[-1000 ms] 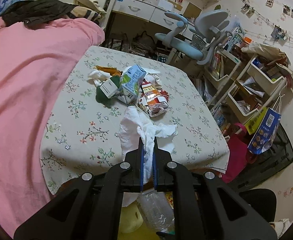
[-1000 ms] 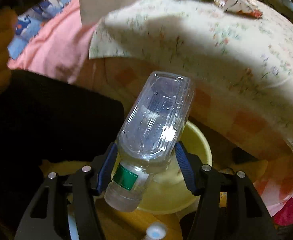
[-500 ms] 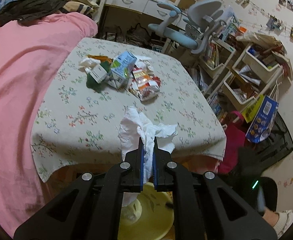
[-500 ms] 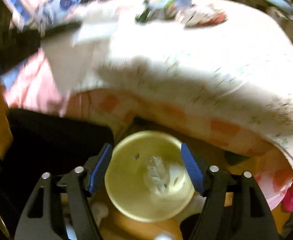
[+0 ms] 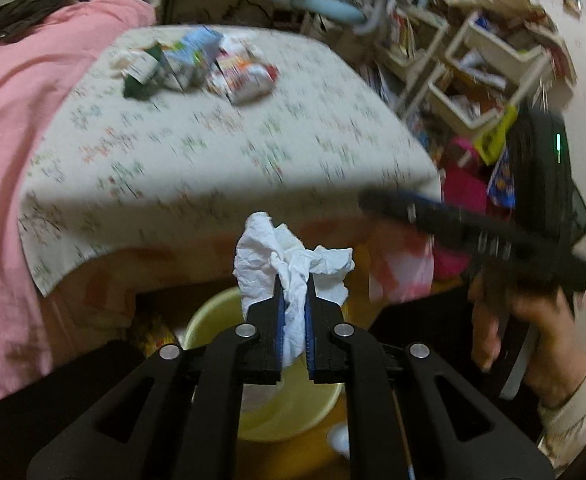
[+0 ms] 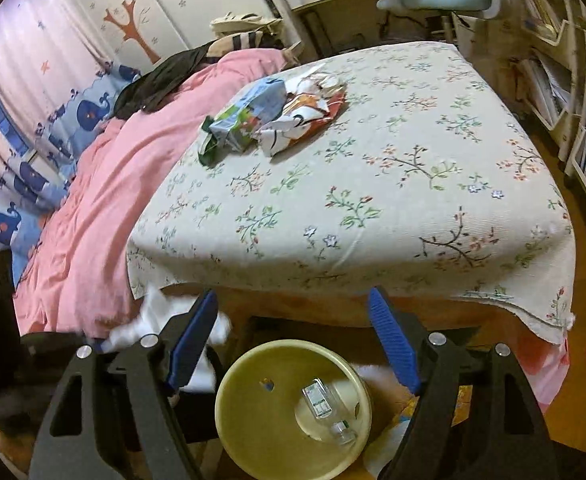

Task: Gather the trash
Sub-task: 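Open the right tool over the bin while the left tool drops the tissue in, then grasp the orange snack bag with the right tool while the left tool grasps the green plush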

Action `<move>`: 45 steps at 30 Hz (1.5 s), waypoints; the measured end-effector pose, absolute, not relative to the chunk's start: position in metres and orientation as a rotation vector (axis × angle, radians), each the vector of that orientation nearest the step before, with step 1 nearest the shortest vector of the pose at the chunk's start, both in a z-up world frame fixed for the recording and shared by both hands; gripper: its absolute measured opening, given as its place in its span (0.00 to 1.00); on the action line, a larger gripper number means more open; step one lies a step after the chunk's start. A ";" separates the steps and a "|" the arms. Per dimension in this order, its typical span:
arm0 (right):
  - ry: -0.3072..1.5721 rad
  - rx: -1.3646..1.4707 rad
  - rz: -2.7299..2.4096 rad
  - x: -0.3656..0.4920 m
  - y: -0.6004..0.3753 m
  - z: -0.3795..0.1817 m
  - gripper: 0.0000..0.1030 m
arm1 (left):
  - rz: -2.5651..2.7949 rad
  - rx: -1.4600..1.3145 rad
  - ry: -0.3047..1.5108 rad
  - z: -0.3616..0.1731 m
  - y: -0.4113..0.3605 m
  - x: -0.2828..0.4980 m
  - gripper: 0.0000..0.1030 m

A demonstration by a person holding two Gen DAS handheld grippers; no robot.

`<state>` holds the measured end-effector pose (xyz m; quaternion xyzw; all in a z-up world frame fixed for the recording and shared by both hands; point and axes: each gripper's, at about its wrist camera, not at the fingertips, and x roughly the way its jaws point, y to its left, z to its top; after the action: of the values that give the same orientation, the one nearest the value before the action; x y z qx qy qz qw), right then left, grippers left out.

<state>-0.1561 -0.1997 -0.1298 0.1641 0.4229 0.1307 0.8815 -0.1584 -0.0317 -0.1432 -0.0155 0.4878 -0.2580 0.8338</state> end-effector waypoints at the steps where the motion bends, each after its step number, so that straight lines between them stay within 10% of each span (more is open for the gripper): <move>1: 0.879 0.346 0.270 -0.156 -0.201 -0.131 0.73 | -0.553 -0.012 1.049 -0.146 -0.035 -0.160 0.10; 9: 0.861 0.367 0.251 -0.159 -0.207 -0.129 0.75 | -0.533 0.056 1.065 -0.150 -0.042 -0.166 0.50; 45: 0.824 0.392 0.212 -0.115 -0.196 -0.114 0.79 | -0.171 -0.100 0.784 -0.081 0.042 -0.034 0.64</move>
<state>-0.1152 -0.1959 -0.1138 0.1891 0.3971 0.1019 0.8923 -0.0338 0.0418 -0.0806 -0.0487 0.3813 -0.0833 0.9194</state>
